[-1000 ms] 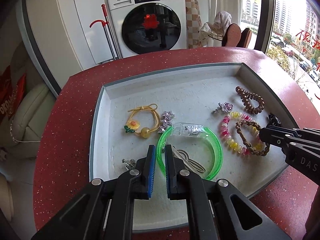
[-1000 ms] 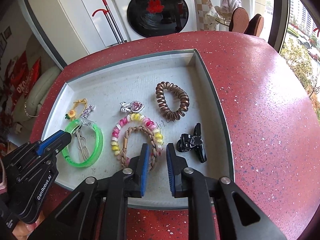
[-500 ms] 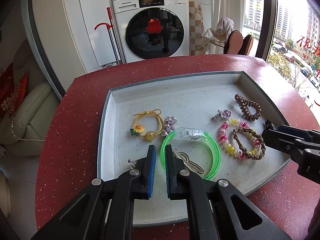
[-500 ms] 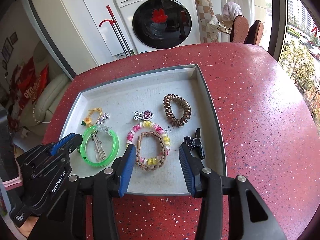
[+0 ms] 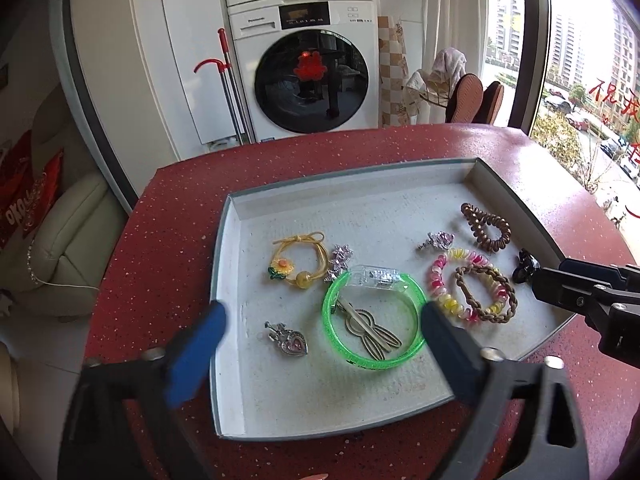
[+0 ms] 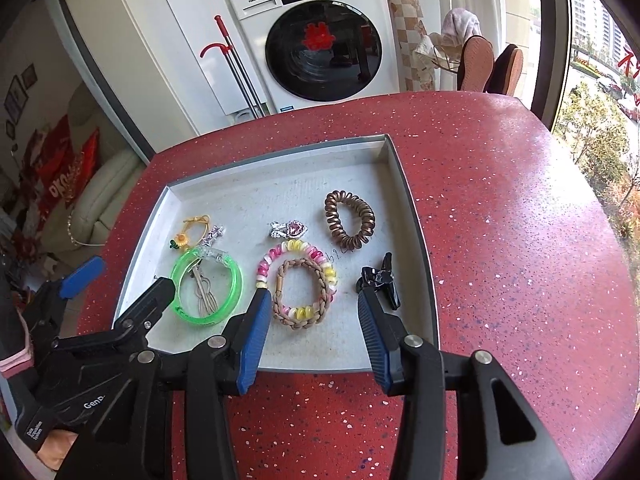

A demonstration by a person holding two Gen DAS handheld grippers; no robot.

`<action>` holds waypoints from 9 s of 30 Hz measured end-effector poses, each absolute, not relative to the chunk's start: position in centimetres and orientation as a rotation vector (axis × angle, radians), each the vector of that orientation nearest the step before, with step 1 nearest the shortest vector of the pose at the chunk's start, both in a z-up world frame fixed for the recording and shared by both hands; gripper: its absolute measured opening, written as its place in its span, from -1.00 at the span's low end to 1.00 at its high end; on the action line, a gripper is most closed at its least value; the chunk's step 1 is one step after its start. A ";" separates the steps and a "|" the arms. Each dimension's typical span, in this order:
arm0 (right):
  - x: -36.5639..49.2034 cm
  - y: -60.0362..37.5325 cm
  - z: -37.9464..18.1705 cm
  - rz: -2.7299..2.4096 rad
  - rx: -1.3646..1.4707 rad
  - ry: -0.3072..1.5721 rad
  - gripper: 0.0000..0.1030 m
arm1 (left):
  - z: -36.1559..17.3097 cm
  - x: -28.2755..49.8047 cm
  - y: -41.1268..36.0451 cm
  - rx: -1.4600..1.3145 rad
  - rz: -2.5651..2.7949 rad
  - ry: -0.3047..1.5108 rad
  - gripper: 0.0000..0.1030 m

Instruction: Organize jewelry

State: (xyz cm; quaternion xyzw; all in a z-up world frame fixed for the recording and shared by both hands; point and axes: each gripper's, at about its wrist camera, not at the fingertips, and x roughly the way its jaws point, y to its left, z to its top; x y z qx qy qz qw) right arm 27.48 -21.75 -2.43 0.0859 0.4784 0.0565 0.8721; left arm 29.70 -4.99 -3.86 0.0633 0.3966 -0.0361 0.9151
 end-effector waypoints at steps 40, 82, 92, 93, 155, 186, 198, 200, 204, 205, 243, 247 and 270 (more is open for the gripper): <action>17.7 -20.5 -2.3 0.111 0.104 0.934 1.00 | -2.5 18.3 -2.7 0.061 -0.019 0.814 1.00; 10.5 -20.0 -1.9 -0.004 0.034 0.669 1.00 | -4.1 12.6 -2.5 0.038 0.047 0.702 1.00; 10.5 -19.9 -1.9 -0.001 0.032 0.670 1.00 | -4.1 12.7 -2.5 0.033 0.052 0.708 1.00; 10.5 -19.9 -1.9 -0.001 0.033 0.670 0.99 | -4.1 12.7 -2.5 0.033 0.052 0.709 1.00; 10.4 -19.9 -1.7 0.002 0.030 0.675 0.99 | -4.2 12.8 -2.8 0.023 0.038 0.727 1.00; 10.4 -20.0 -1.8 0.002 0.032 0.678 1.00 | -4.5 12.8 -2.5 0.026 0.040 0.738 1.00; 10.4 -20.0 -1.8 0.002 0.031 0.679 1.00 | -4.6 12.8 -2.6 0.027 0.038 0.739 1.00; 10.4 -20.0 -1.8 0.002 0.031 0.679 1.00 | -4.5 12.8 -2.6 0.026 0.038 0.739 1.00; 10.4 -20.0 -1.7 0.002 0.033 0.680 0.99 | -4.6 12.8 -2.6 0.027 0.039 0.740 1.00; 10.4 -20.0 -1.7 0.002 0.032 0.679 0.99 | -4.6 12.7 -2.6 0.026 0.039 0.741 1.00; 10.3 -19.8 -2.0 0.004 0.028 0.683 0.99 | -4.7 12.7 -2.7 0.025 0.035 0.751 1.00; 10.3 -19.8 -2.0 0.005 0.029 0.685 1.00 | -4.6 12.7 -2.7 0.027 0.036 0.751 1.00; 10.4 -19.8 -1.9 0.006 0.030 0.686 0.99 | -4.7 12.7 -2.8 0.028 0.036 0.753 1.00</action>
